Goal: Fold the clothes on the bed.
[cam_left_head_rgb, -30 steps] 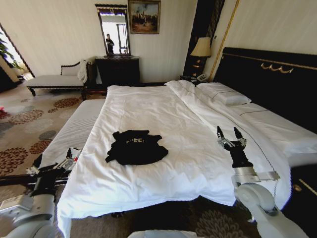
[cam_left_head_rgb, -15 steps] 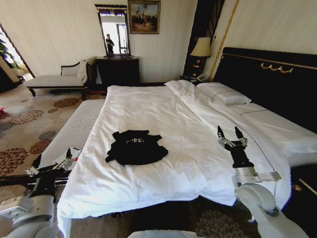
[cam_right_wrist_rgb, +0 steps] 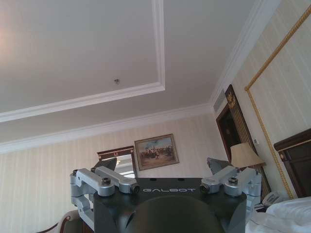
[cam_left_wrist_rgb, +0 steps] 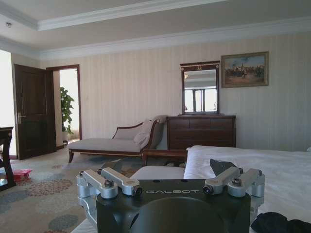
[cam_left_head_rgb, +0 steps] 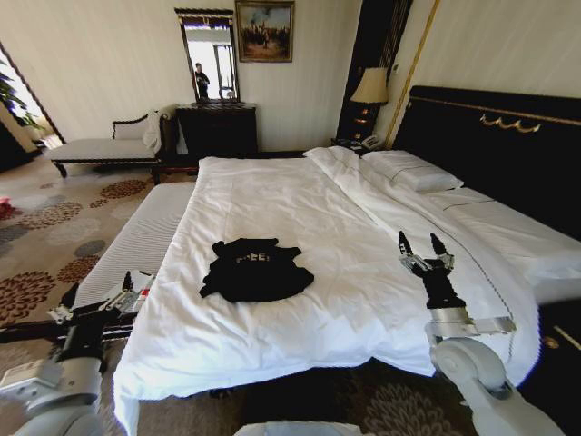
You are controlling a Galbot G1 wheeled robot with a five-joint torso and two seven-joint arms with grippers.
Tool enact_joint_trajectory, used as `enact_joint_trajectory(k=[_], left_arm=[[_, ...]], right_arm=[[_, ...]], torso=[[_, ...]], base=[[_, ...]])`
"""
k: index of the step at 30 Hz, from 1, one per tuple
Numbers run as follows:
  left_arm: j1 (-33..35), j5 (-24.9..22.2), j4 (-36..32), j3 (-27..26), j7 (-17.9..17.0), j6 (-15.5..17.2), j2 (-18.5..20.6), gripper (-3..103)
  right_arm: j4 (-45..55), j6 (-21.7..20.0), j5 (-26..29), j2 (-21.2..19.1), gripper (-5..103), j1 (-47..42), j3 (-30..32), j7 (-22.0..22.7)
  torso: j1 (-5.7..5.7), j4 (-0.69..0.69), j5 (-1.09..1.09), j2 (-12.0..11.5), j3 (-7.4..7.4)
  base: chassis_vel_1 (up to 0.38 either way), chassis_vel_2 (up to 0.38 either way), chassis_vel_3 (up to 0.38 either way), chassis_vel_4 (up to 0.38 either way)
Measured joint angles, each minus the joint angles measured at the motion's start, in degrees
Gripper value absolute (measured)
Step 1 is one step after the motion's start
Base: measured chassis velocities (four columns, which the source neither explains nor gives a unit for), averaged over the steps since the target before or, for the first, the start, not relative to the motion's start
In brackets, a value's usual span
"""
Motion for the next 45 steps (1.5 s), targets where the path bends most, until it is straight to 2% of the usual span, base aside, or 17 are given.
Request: enact_joint_trajectory(k=[5, 36, 38, 39, 40, 42, 43, 44, 45], left_arm=[[-0.1, 0.1, 0.2, 0.1, 0.0, 0.0, 0.0, 100], [-0.9, 0.9, 0.9, 1.0, 0.1, 0.0, 0.3, 100], [-1.8, 0.7, 0.9, 1.0, 0.0, 0.2, 1.7, 100], [-3.1, -0.7, 1.1, 0.4, -0.3, 0.9, 4.1, 100], [-3.1, -0.7, 1.1, 0.4, -0.3, 0.9, 4.1, 100], [-4.7, -3.5, 1.4, -0.5, -0.8, 2.0, 7.3, 100], [-6.7, -8.7, 2.2, -1.6, -1.8, 3.9, 11.2, 100], [-7.8, -11.7, 2.8, -2.0, -2.4, 5.3, 13.2, 100], [-7.8, -11.7, 2.8, -2.0, -2.4, 5.3, 13.2, 100]], right_arm=[[-0.1, 0.0, -0.4, 0.2, 100, 0.0, 0.0, -0.1], [-1.4, 0.1, -1.5, 0.3, 100, 1.6, -1.7, 0.5], [-1.7, -0.2, -1.9, 0.3, 100, 1.9, -2.0, 1.5], [-2.1, -0.2, -2.1, 0.2, 100, 2.5, -2.2, 2.0], [-2.1, -0.2, -2.1, 0.2, 100, 2.5, -2.2, 2.0], [-2.8, -0.5, -2.3, -0.2, 100, 3.4, -2.4, 2.4], [-3.6, -1.5, -2.6, -0.7, 100, 4.7, -2.6, 2.6], [-4.2, -2.4, -2.9, -1.2, 100, 5.6, -2.9, 2.9], [-4.2, -2.4, -2.9, -1.2, 100, 5.6, -2.9, 2.9]], torso=[[0.0, -0.01, 0.06, 0.0, 0.0], [0.03, 0.0, 0.02, 0.0, 0.01], [-0.03, 0.0, 0.02, 0.0, -0.01], [-0.04, -0.02, 0.02, 0.0, -0.02], [-0.04, -0.02, 0.02, 0.0, -0.02], [-0.04, -0.03, 0.02, 0.0, -0.01], [-0.04, -0.03, 0.03, 0.0, -0.01], [-0.02, -0.02, 0.01, 0.0, 0.0], [-0.02, -0.02, 0.01, 0.0, 0.0]], base=[[0.0, 0.0, 0.0, 0.0], [-0.035, 0.037, 0.034, -0.04], [0.0, 0.0, 0.0, 0.0], [0.0, 0.0, 0.0, 0.0], [0.0, 0.0, 0.0, 0.0], [0.0, 0.0, 0.0, 0.0], [0.0, 0.0, 0.0, 0.0], [0.0, 0.0, 0.0, 0.0], [0.0, 0.0, 0.0, 0.0]])
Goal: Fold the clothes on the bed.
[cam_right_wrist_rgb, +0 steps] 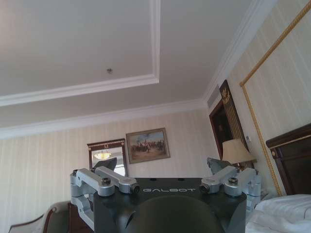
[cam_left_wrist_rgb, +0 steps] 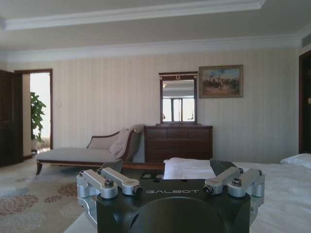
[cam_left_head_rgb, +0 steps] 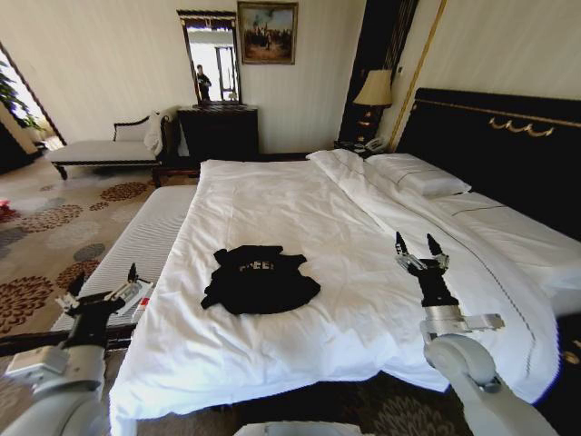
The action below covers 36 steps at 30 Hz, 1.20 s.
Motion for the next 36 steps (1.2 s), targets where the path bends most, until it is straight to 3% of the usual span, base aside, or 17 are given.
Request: enact_joint_trajectory(k=[2, 4, 8, 9, 12, 14, 17, 19, 21, 24, 26, 29, 32, 36], left_arm=[[-3.4, -7.8, 2.7, 0.2, -1.1, 4.0, 5.0, 100], [-4.3, -9.1, 3.6, 0.7, -1.2, 4.9, 6.0, 100], [-12.0, -18.3, 11.7, 5.7, -1.7, 12.1, 12.2, 100], [-12.0, -18.3, 11.7, 5.7, -1.7, 12.1, 12.2, 100], [-19.5, -27.8, 17.2, 11.0, -4.8, 17.6, 15.1, 100], [-23.2, -30.3, 19.7, 13.7, -6.2, 19.1, 15.5, 100], [-25.7, -31.2, 21.8, 15.9, -7.2, 19.9, 14.6, 100], [-26.8, -31.0, 22.7, 18.0, -8.3, 20.1, 12.9, 100], [-27.3, -30.8, 22.9, 18.9, -8.7, 20.1, 12.4, 100], [-30.8, -26.2, 24.8, 27.0, -10.3, 20.1, 8.5, 100], [-31.3, -25.3, 25.2, 28.4, -10.7, 20.1, 7.6, 100], [-33.1, -19.9, 27.0, 33.7, -12.1, 19.1, 3.5, 100], [-33.6, -18.6, 27.4, 34.9, -12.3, 18.9, 2.3, 100], [-36.5, -13.2, 29.8, 38.1, -14.2, 18.1, -1.2, 100]], right_arm=[[-2.1, -2.8, 0.2, -1.2, 100, 2.5, -1.8, 1.9], [-2.7, -3.2, 0.5, -1.4, 100, 3.1, -2.4, 2.2], [-8.3, -3.9, 0.7, -2.1, 100, 7.6, -7.1, 2.6], [-8.3, -3.9, 0.7, -2.1, 100, 7.6, -7.1, 2.6], [-12.3, -3.7, 0.8, -2.1, 100, 10.9, -10.7, 2.6], [-14.4, -3.6, 0.8, -2.0, 100, 13.3, -12.8, 2.6], [-18.0, -3.3, 0.8, -2.0, 100, 18.4, -17.6, 2.6], [-20.7, -3.2, 0.9, -1.9, 100, 22.6, -21.6, 2.6], [-21.1, -3.2, 0.9, -1.8, 100, 23.3, -22.3, 2.6], [-23.2, -3.1, 0.8, -1.5, 100, 25.7, -24.8, 2.6], [-23.4, -3.1, 0.8, -1.4, 100, 26.0, -25.1, 2.6], [-24.8, -3.1, 0.6, -1.1, 100, 27.3, -26.7, 2.6], [-25.1, -3.1, 0.6, -1.0, 100, 27.6, -27.0, 2.7], [-26.3, -2.9, 0.1, -0.7, 100, 28.4, -27.8, 2.7]], torso=[[0.04, 0.03, 0.01, 0.0, 0.02], [0.04, 0.04, 0.01, 0.0, 0.02], [0.03, 0.01, 0.01, 0.0, 0.01], [0.03, 0.01, 0.01, 0.0, 0.01], [0.03, 0.02, 0.0, 0.0, 0.02], [0.04, -0.03, 0.01, 0.0, 0.02], [0.04, -0.03, 0.02, 0.0, 0.02], [0.04, 0.09, 0.04, 0.0, 0.02], [0.04, 0.1, 0.05, 0.0, 0.02], [0.04, -0.01, -0.01, 0.0, 0.01], [0.04, -0.04, 0.01, 0.0, 0.01], [0.03, 0.03, 0.05, 0.0, 0.01], [0.03, 0.03, 0.04, 0.0, 0.01], [0.03, 0.02, 0.01, 0.0, 0.01]], base=[[0.0, 0.0, 0.0, 0.0], [0.0, 0.0, 0.0, 0.0], [0.0, 0.0, 0.0, 0.0], [0.0, 0.0, 0.0, 0.0], [0.0, 0.0, 0.0, 0.0], [0.0, 0.0, 0.0, 0.0], [0.0, 0.0, 0.0, 0.0], [0.0, 0.0, 0.0, 0.0], [0.0, 0.0, 0.0, 0.0], [0.0, 0.0, 0.0, 0.0], [0.0, 0.0, 0.0, 0.0], [0.0, 0.0, 0.0, 0.0], [0.0, 0.0, 0.0, 0.0], [0.0, 0.0, 0.0, 0.0]])
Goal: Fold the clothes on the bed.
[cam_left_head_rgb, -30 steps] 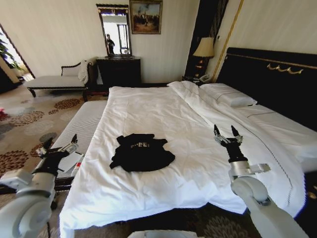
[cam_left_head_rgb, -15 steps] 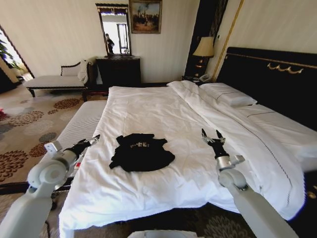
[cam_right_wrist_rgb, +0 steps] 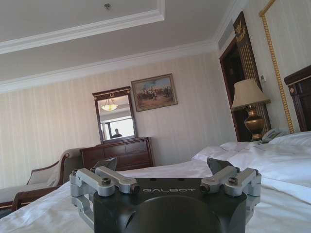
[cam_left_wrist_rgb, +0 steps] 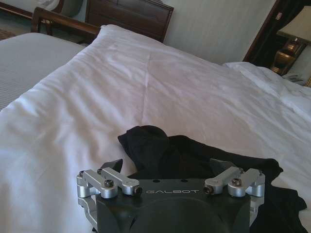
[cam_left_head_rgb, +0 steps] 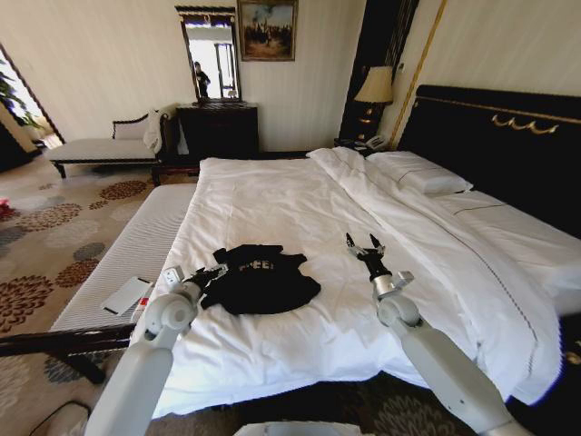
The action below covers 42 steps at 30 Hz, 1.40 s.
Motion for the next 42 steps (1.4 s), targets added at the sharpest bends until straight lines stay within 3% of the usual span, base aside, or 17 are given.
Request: enact_joint_trajectory(k=[13, 24, 27, 29, 32, 37, 40, 41, 42], left_arm=[[-6.6, 1.8, 5.6, 2.4, -5.6, 0.7, -1.5, 100], [-9.3, -2.3, 9.8, 2.9, -7.7, 2.1, -3.3, 100], [-10.1, -5.3, 10.5, 2.9, -9.3, 3.1, -3.3, 98], [-10.4, -7.0, 10.5, 2.7, -10.0, 3.4, -3.2, 95], [-11.3, -8.6, 10.9, 2.2, -10.5, 3.6, -2.7, 81], [-12.2, -9.9, 11.7, 2.0, -10.6, 3.7, -2.5, 70], [-13.2, -12.1, 12.7, 1.9, -11.5, 4.7, -2.5, 53], [-13.3, -12.4, 12.9, 1.9, -11.7, 4.9, -2.5, 53], [-13.8, -12.8, 13.3, 2.1, -11.9, 5.3, -2.6, 43]], right_arm=[[-1.3, 0.1, -1.3, 0.7, 100, 0.0, -0.1, 0.3], [-2.5, 0.1, -2.6, 1.1, 100, 0.3, -0.6, 0.8], [-3.3, 0.3, -3.3, 1.6, 100, 0.7, -0.9, 0.8], [-3.6, 0.5, -3.6, 1.7, 100, 0.8, -1.0, 0.8], [-4.3, 0.8, -4.1, 1.9, 100, 1.0, -1.3, 0.8], [-4.6, 0.8, -4.2, 1.9, 100, 1.2, -1.4, 0.7], [-4.9, 0.9, -4.3, 1.8, 100, 1.4, -1.5, 0.7], [-4.9, 0.9, -4.3, 1.8, 100, 1.4, -1.5, 0.7], [-5.0, 1.0, -4.4, 1.8, 100, 1.4, -1.5, 0.7]], torso=[[0.0, 0.0, 0.0, 0.0, -0.01], [0.0, -0.01, 0.0, 0.0, 0.0], [0.0, 0.0, 0.0, 0.0, 0.0], [0.0, 0.0, 0.0, 0.0, 0.0], [0.0, 0.0, 0.01, 0.0, 0.0], [0.0, 0.0, 0.0, 0.0, 0.0], [0.0, 0.0, 0.0, 0.0, 0.0], [0.0, 0.0, 0.0, 0.0, 0.0], [0.0, 0.0, 0.0, 0.0, 0.0]], base=[[0.0, 0.0, 0.0, 0.0], [0.0, 0.0, 0.0, 0.0], [0.0, 0.0, 0.0, 0.0], [0.0, 0.0, 0.0, 0.0], [0.0, 0.0, 0.0, 0.0], [0.0, 0.0, 0.0, 0.0], [0.0, 0.0, 0.0, 0.0], [0.0, 0.0, 0.0, 0.0], [0.0, 0.0, 0.0, 0.0]])
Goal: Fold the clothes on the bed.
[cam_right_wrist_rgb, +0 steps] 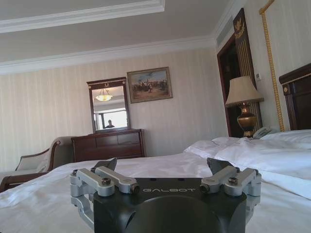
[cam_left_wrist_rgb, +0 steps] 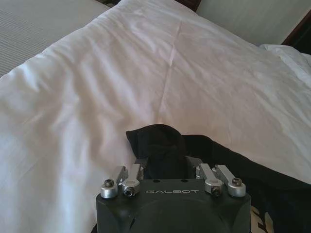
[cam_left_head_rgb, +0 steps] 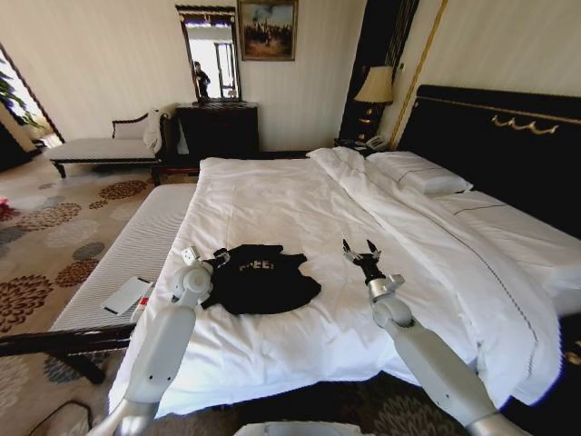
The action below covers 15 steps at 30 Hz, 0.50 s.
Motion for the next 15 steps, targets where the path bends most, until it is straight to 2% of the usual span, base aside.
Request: enact_joint_trajectory(k=[2, 5, 6, 8, 12, 14, 15], left_arm=[[-0.2, -0.2, 0.2, 0.1, -0.1, 0.2, -0.1, 43], [-0.5, -1.0, 0.3, 0.4, -0.8, 0.9, -0.3, 27], [-0.5, -1.0, 0.3, 0.4, -0.8, 0.9, -0.3, 27], [-0.5, -1.2, 0.0, 0.5, -0.9, 1.1, -0.2, 18], [0.0, -1.3, -0.7, 0.4, -1.0, 1.4, 0.3, 22], [1.1, -1.4, -2.0, 0.3, -0.9, 1.6, 1.2, 30], [1.1, -1.4, -2.0, 0.3, -0.9, 1.6, 1.2, 30]], right_arm=[[0.0, 0.0, 0.0, 0.0, 100, 0.0, 0.0, 0.0], [-0.2, 0.2, -0.3, 0.2, 100, 0.0, -0.1, -0.1], [-0.2, 0.2, -0.3, 0.2, 100, 0.0, -0.1, -0.1], [-0.3, 0.2, -0.5, 0.3, 100, -0.1, 0.0, -0.1], [-0.3, 0.4, -0.7, 0.3, 100, -0.3, 0.1, -0.1], [-0.5, 0.5, -0.9, 0.3, 100, -0.3, 0.2, -0.2], [-0.5, 0.5, -0.9, 0.3, 100, -0.3, 0.2, -0.2]], torso=[[0.0, 0.0, 0.0, 0.0, 0.0], [0.0, 0.0, 0.0, 0.0, 0.0], [0.0, 0.0, 0.0, 0.0, 0.0], [0.0, 0.0, 0.0, 0.0, 0.0], [0.0, -0.01, 0.0, 0.0, 0.0], [0.0, 0.0, 0.0, 0.0, 0.0], [0.0, 0.0, 0.0, 0.0, 0.0]], base=[[0.0, 0.0, 0.0, 0.0], [0.0, 0.0, 0.0, 0.0], [0.0, 0.0, 0.0, 0.0], [0.0, 0.0, 0.0, 0.0], [0.0, 0.0, 0.0, 0.0], [0.0, 0.0, 0.0, 0.0], [0.0, 0.0, 0.0, 0.0]])
